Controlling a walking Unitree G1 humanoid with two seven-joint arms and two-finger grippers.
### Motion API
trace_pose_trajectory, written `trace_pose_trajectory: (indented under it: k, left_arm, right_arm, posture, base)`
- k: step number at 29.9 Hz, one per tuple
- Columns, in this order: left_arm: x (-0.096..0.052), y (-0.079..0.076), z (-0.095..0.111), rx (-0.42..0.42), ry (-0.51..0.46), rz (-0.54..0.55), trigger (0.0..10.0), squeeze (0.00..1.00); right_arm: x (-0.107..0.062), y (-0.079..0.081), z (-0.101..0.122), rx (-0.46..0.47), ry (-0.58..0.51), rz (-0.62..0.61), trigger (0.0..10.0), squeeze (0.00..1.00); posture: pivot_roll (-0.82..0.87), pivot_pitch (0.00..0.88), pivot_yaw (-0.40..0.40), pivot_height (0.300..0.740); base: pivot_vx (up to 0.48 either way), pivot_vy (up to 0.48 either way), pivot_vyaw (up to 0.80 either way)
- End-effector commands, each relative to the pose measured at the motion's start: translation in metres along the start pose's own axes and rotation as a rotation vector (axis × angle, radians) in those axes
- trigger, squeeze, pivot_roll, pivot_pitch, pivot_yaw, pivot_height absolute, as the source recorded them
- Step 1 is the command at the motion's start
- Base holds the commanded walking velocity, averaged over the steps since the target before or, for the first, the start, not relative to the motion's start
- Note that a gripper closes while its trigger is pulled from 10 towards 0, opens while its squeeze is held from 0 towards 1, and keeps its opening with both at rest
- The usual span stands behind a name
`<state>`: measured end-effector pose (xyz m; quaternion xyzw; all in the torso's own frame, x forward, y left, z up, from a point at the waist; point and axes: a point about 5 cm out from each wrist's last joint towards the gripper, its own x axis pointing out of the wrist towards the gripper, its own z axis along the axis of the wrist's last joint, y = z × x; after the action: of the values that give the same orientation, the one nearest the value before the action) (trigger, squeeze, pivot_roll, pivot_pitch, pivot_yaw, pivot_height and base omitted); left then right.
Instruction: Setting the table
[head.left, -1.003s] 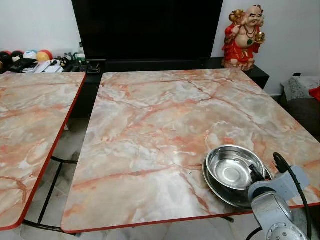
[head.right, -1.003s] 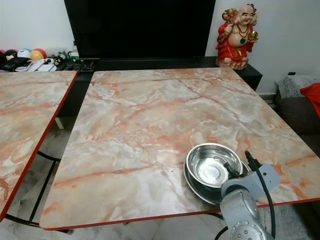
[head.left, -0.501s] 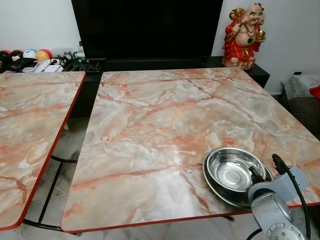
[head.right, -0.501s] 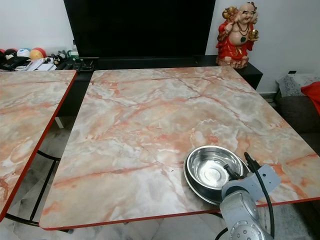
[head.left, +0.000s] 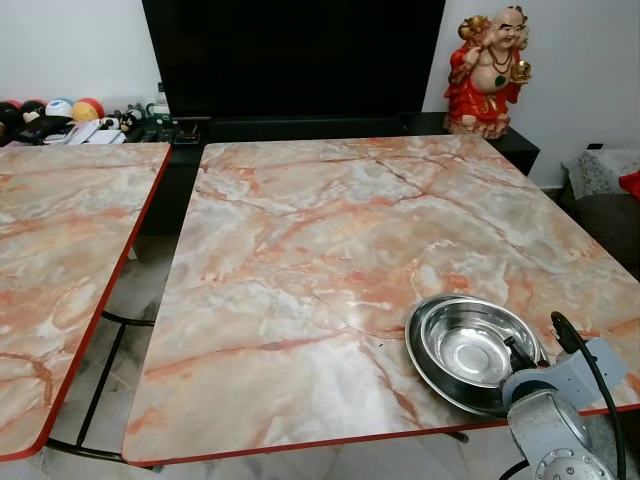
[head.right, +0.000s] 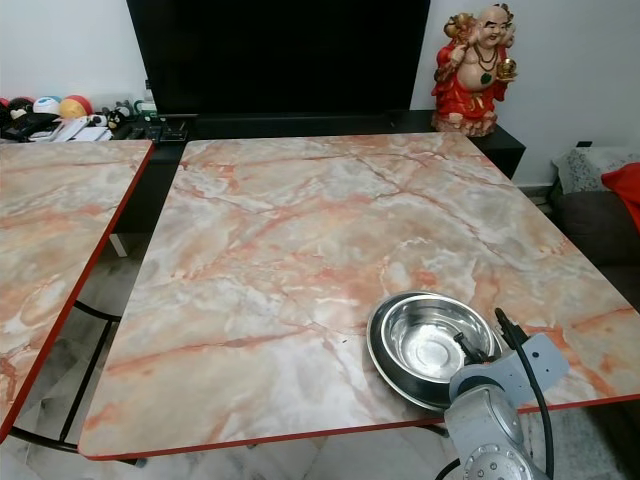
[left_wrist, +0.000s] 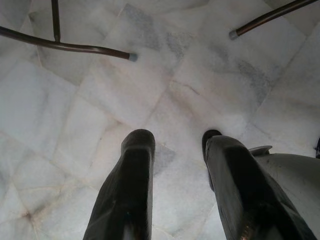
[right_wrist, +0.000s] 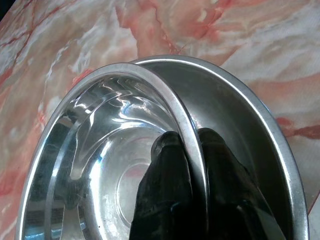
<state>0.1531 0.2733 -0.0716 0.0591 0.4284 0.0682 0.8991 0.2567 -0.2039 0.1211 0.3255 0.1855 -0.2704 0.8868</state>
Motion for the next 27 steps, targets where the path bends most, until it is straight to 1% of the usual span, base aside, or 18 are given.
trace_pose_trajectory:
  k: [1,6,7,8,9,10,12,13,14,15,16,17,20,25,27]
  left_arm:
    - [-0.0013,0.0006,-0.0047,0.009,0.019,-0.003,10.0,0.0]
    - [-0.0013,0.0003,-0.0051,0.008,0.02,-0.003,10.0,0.0]
    - [-0.0014,0.0002,-0.0053,0.009,0.02,-0.004,10.0,0.0]
    - [-0.0014,0.0002,-0.0053,0.009,0.02,-0.004,10.0,0.0]
    - [-0.0013,-0.0002,-0.0053,0.01,0.02,-0.005,10.0,0.0]
    - [-0.0013,-0.0002,-0.0051,0.011,0.02,-0.005,10.0,0.0]
    - [-0.0012,-0.0002,-0.005,0.011,0.02,-0.005,10.0,0.0]
    - [-0.0012,-0.0003,-0.005,0.011,0.019,-0.006,10.0,0.0]
    - [-0.0012,-0.0001,-0.0049,0.013,0.019,-0.006,10.0,0.0]
    - [-0.0012,-0.0001,-0.0049,0.013,0.019,-0.006,10.0,0.0]
    - [-0.0012,0.0,-0.0048,0.014,0.018,-0.006,10.0,0.0]
    - [-0.0012,0.0,-0.0047,0.016,0.018,-0.006,10.0,0.0]
    - [-0.0012,0.0002,-0.0045,0.018,0.017,-0.007,10.0,0.0]
    - [-0.001,-0.0003,-0.0043,0.024,0.019,-0.011,10.0,0.0]
    - [-0.0009,-0.0009,-0.0041,0.027,0.02,-0.013,10.0,0.0]
  right_arm:
    - [-0.0052,-0.0164,-0.0379,0.004,0.126,-0.048,10.0,0.38]
    - [-0.0042,-0.0147,-0.0373,0.003,0.123,-0.038,10.0,0.38]
    - [-0.0034,-0.0159,-0.0372,-0.008,0.118,-0.051,10.0,0.6]
    - [-0.0034,-0.0159,-0.0372,-0.008,0.118,-0.051,10.0,0.6]
    - [-0.0027,-0.0165,-0.0375,-0.008,0.119,-0.052,10.0,0.91]
    - [-0.0024,-0.0161,-0.038,-0.004,0.122,-0.049,10.0,0.99]
    - [-0.0023,-0.0158,-0.0381,-0.004,0.123,-0.048,10.0,0.98]
    - [-0.0021,-0.0153,-0.0381,-0.004,0.123,-0.047,10.0,0.96]
    - [-0.0017,-0.0141,-0.038,-0.005,0.123,-0.044,10.0,0.81]
    - [-0.0017,-0.0141,-0.038,-0.005,0.123,-0.044,10.0,0.81]
    - [-0.0013,-0.0139,-0.0375,-0.007,0.121,-0.044,10.0,0.18]
    - [-0.0012,-0.0138,-0.0371,-0.007,0.12,-0.044,10.0,0.0]
    - [-0.001,-0.0137,-0.0368,-0.008,0.117,-0.043,10.0,0.0]
    - [-0.002,-0.0151,-0.0346,-0.051,0.095,-0.054,10.0,0.0]
    - [-0.0023,-0.0161,-0.0343,-0.046,0.087,-0.068,10.0,0.0]
  posture:
    - [-0.03,0.064,-0.011,0.74]
    - [-0.03,0.064,-0.011,0.74]
    - [-0.03,0.064,-0.01,0.74]
    - [-0.03,0.064,-0.01,0.74]
    - [-0.03,0.064,-0.011,0.74]
    - [-0.03,0.063,-0.011,0.74]
    - [-0.03,0.063,-0.011,0.74]
    - [-0.03,0.064,-0.011,0.74]
    - [-0.03,0.064,-0.011,0.74]
    - [-0.03,0.064,-0.011,0.74]
    - [-0.03,0.064,-0.011,0.74]
    - [-0.03,0.064,-0.011,0.74]
    - [-0.03,0.063,-0.011,0.74]
    - [-0.03,0.062,-0.008,0.74]
    - [-0.03,0.06,-0.008,0.74]
  base:
    - [0.0,0.0,0.0]
    - [0.0,0.0,0.0]
    - [0.0,0.0,0.0]
    - [0.0,0.0,0.0]
    - [0.0,0.0,0.0]
    - [0.0,0.0,0.0]
    - [0.0,0.0,0.0]
    - [0.0,0.0,0.0]
    - [0.0,0.0,0.0]
    - [0.0,0.0,0.0]
    - [0.0,0.0,0.0]
    - [0.0,0.0,0.0]
    - [0.0,0.0,0.0]
    - [0.0,0.0,0.0]
    - [0.0,0.0,0.0]
